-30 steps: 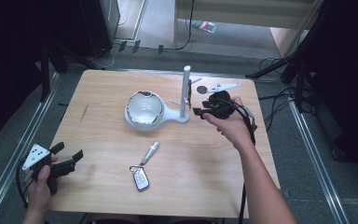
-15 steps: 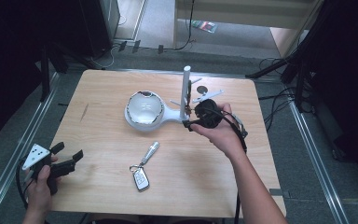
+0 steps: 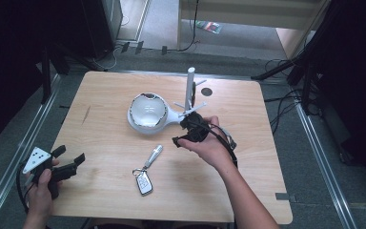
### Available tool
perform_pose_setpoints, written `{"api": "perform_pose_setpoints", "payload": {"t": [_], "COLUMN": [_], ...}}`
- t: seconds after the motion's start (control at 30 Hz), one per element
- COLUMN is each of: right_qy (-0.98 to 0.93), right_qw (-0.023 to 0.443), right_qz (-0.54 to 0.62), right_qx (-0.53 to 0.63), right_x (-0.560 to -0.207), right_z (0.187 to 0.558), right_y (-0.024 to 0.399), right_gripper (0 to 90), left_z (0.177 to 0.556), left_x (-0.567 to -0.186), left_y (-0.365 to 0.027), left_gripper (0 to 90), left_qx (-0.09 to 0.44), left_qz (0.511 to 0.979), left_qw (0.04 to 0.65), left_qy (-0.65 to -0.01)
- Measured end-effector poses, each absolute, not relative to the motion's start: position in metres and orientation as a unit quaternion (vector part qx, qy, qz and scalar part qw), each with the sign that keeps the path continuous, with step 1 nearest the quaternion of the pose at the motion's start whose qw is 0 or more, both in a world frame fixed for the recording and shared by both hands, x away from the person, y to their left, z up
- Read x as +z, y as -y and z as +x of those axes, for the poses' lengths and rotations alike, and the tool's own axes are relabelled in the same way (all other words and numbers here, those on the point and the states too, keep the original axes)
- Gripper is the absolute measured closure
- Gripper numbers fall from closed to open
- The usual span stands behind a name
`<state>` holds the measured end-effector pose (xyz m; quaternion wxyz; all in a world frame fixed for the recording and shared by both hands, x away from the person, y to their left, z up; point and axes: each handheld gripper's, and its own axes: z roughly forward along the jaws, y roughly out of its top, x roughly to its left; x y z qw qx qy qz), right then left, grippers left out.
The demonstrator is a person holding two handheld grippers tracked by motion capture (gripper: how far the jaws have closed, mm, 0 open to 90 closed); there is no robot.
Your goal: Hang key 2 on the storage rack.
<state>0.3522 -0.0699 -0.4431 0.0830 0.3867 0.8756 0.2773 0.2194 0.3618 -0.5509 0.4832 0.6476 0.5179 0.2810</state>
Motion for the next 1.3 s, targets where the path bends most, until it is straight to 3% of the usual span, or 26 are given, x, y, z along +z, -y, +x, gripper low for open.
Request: {"api": "perform_pose_setpoints", "payload": {"t": [0.2,0.5,1.3], "right_qy": [-0.884,-0.890,-0.883], "right_qw": [0.077,0.063,0.023], "right_qz": [0.389,0.402,0.438], "right_qx": [0.249,0.205,0.169], "right_x": [-0.456,-0.472,-0.497], "right_z": [0.348,0.341,0.339], "right_y": [0.050,0.019,-0.028], "right_gripper": [21.2,0.0,0.0], "left_z": [0.220,0.220,0.221], "left_x": [-0.551,-0.551,-0.551], "left_y": [-0.362,-0.363,-0.364], "left_gripper": [14.5,14.5,14.5], "left_qx": [0.281,0.276,0.270], "left_qz": [0.647,0.649,0.649], "left_qw": [0.484,0.484,0.485], "left_qy": [-0.518,-0.518,-0.521]}}
